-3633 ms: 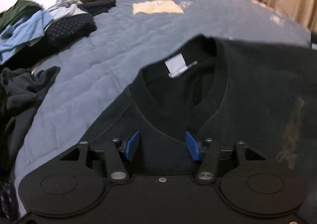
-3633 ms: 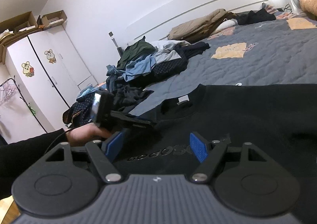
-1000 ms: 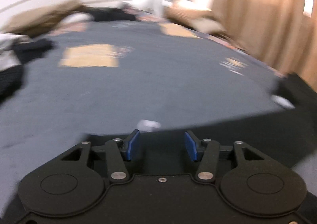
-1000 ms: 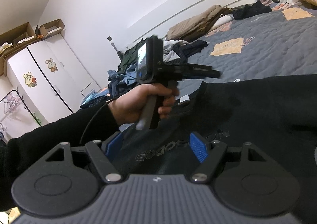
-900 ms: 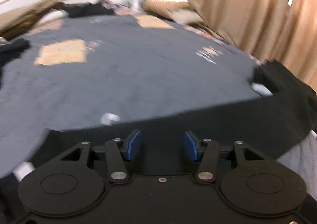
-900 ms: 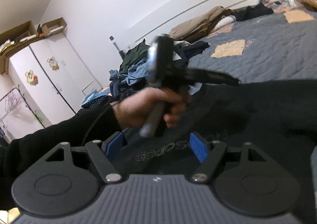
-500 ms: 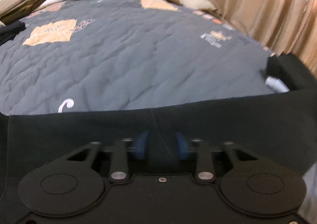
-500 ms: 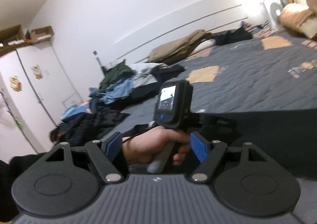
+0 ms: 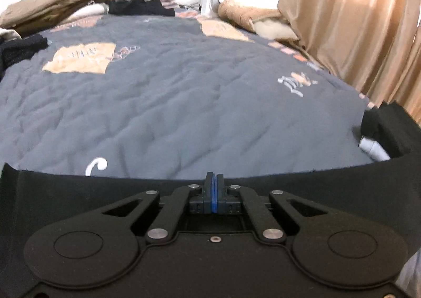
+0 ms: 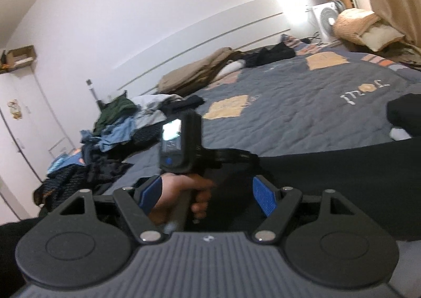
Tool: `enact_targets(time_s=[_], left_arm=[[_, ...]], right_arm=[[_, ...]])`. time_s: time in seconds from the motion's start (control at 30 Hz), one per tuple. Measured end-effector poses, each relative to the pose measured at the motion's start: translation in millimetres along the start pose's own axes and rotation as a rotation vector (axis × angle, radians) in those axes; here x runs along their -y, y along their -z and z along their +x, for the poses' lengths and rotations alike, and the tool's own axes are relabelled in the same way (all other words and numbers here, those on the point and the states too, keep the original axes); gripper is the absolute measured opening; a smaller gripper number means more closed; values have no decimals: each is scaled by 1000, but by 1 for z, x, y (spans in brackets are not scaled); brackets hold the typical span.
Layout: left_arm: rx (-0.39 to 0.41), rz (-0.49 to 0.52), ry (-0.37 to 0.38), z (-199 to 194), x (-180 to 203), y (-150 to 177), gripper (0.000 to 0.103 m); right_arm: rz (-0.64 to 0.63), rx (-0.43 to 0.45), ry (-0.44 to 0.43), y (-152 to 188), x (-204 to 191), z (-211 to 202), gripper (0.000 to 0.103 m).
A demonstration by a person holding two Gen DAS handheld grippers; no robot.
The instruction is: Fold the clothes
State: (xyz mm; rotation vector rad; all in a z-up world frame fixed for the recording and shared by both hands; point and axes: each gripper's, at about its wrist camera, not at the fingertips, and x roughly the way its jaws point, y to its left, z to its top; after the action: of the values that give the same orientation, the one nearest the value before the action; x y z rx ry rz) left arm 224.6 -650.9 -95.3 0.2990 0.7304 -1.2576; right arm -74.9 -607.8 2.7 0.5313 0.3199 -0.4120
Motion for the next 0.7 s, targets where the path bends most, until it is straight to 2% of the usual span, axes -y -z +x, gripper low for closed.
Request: enact_targets(time_s=[0.07, 0.2, 0.23, 0.27, 0.3, 0.33, 0.53, 0.7], left_arm=[[1, -1, 30, -8, -1, 2, 0], [31, -63, 14, -42, -9, 14, 6], [50, -91, 7, -54, -14, 20, 14], [61, -109, -6, -65, -18, 23, 32], [77, -123, -21, -80, -22, 30, 44], [94, -136, -35, -96, -26, 37, 60], [154, -207, -110, -199, -49, 85, 61], [151, -284, -232, -280, -66, 134, 65]], right_arm=[[-6, -6, 14, 1, 1, 2, 75], [-1, -8, 19, 1, 4, 2, 75], [2, -6, 18, 1, 4, 2, 75], [5, -5, 17, 1, 4, 1, 75], [7, -3, 16, 0, 4, 1, 75], [11, -2, 14, 0, 4, 1, 75], [20, 5, -13, -3, 0, -2, 75], [9, 0, -35, -3, -13, -1, 75]])
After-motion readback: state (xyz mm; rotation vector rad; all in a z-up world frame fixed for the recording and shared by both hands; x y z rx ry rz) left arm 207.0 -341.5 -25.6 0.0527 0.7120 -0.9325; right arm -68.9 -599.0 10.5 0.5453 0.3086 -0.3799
